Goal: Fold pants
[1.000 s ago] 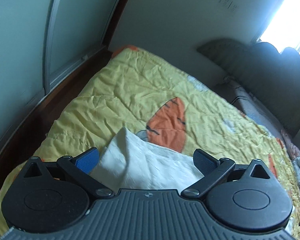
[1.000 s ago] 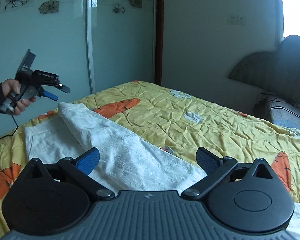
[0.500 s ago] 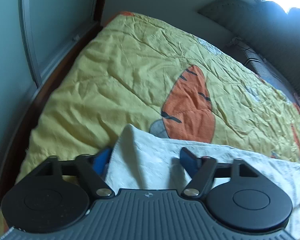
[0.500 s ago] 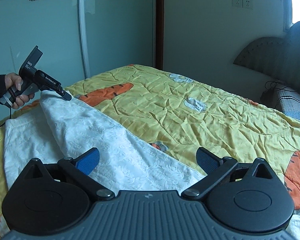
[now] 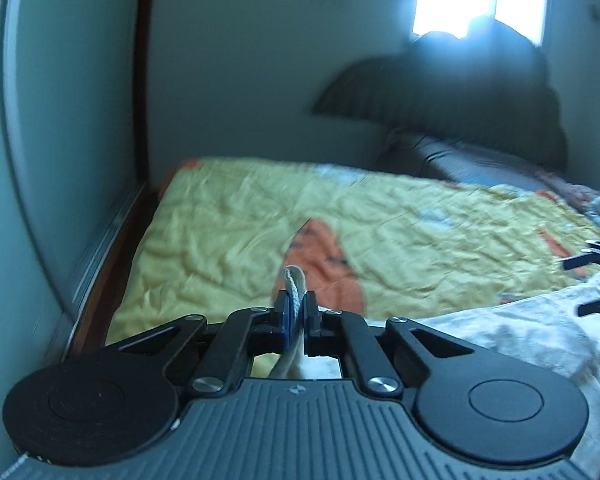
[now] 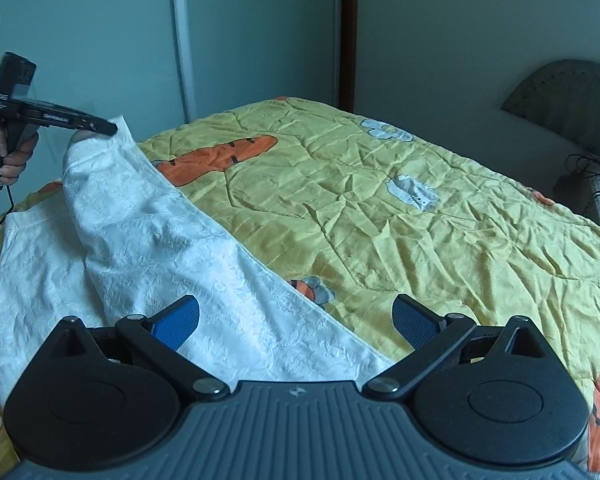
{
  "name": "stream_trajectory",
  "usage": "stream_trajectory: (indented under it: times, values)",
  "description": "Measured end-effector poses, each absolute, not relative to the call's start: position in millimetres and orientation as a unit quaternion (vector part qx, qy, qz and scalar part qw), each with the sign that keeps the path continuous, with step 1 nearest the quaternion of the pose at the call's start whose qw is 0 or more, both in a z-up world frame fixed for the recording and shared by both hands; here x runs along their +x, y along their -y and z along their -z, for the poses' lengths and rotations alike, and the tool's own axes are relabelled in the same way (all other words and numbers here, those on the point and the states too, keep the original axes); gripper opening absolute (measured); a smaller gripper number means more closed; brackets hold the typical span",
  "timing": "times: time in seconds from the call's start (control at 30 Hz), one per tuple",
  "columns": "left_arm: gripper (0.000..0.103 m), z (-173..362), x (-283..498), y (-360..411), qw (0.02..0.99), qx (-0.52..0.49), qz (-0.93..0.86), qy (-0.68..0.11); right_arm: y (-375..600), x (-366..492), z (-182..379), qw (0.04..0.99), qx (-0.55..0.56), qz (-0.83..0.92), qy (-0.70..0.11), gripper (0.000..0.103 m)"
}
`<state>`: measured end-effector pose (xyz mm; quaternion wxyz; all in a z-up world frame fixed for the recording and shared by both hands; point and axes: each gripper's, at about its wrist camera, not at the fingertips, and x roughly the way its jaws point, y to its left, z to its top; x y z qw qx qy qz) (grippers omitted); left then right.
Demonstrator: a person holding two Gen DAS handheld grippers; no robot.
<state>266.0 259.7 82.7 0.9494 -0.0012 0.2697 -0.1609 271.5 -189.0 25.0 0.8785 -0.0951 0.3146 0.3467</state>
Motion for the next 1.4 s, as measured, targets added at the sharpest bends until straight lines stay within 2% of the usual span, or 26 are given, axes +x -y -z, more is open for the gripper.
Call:
stream_trajectory:
  times: [0.17, 0.33, 0.53, 0.67, 0.87, 0.93, 0.97, 1.0, 1.03, 1.1, 1.2, 1.23, 1.4]
  values:
    - [0.006, -93, 234, -246, 0.949, 0.016, 0.222, -0.223, 183, 288, -22, 0.860, -0.088, -0.373, -0.338, 0.103]
    - [0.006, -92, 202, -227, 0.948, 0.059, 0.244, -0.196, 160, 284, -24, 0.852, -0.088, -0.402, -0.323, 0.103]
    - [0.006, -88, 180, -232, 0.955, 0.056, 0.227, -0.180, 113, 271, -17, 0.839, -0.189, -0.420, -0.288, 0.103]
    - [0.006, -90, 164, -249, 0.963, 0.019, 0.215, -0.163, 122, 296, 0, 0.816, -0.205, -0.417, -0.345, 0.103]
    - [0.006, -81, 154, -263, 0.964, -0.011, 0.205, -0.171, 182, 347, 7, 0.793, -0.107, -0.409, -0.438, 0.102]
    - [0.006, -80, 154, -266, 0.965, -0.016, 0.200, -0.171, 191, 354, 12, 0.779, -0.106, -0.412, -0.461, 0.092]
    - [0.006, -79, 153, -268, 0.965, -0.021, 0.199, -0.171, 193, 356, 14, 0.771, -0.109, -0.413, -0.473, 0.078]
    - [0.006, -78, 154, -269, 0.965, -0.026, 0.197, -0.171, 194, 356, 15, 0.769, -0.114, -0.414, -0.473, 0.068]
    - [0.006, -78, 155, -271, 0.965, -0.031, 0.194, -0.172, 195, 355, 14, 0.767, -0.117, -0.417, -0.474, 0.063]
    - [0.006, -76, 156, -274, 0.965, -0.038, 0.191, -0.173, 194, 357, 12, 0.760, -0.112, -0.426, -0.479, 0.038]
    - [0.006, -75, 157, -275, 0.966, -0.043, 0.186, -0.177, 190, 352, 10, 0.745, -0.115, -0.440, -0.488, 0.011]
    - [0.006, -74, 158, -275, 0.965, -0.046, 0.185, -0.178, 185, 347, 9, 0.739, -0.124, -0.444, -0.491, 0.008]
    - [0.006, -75, 159, -277, 0.967, -0.058, 0.168, -0.182, 179, 314, -20, 0.765, -0.158, -0.433, -0.449, 0.006]
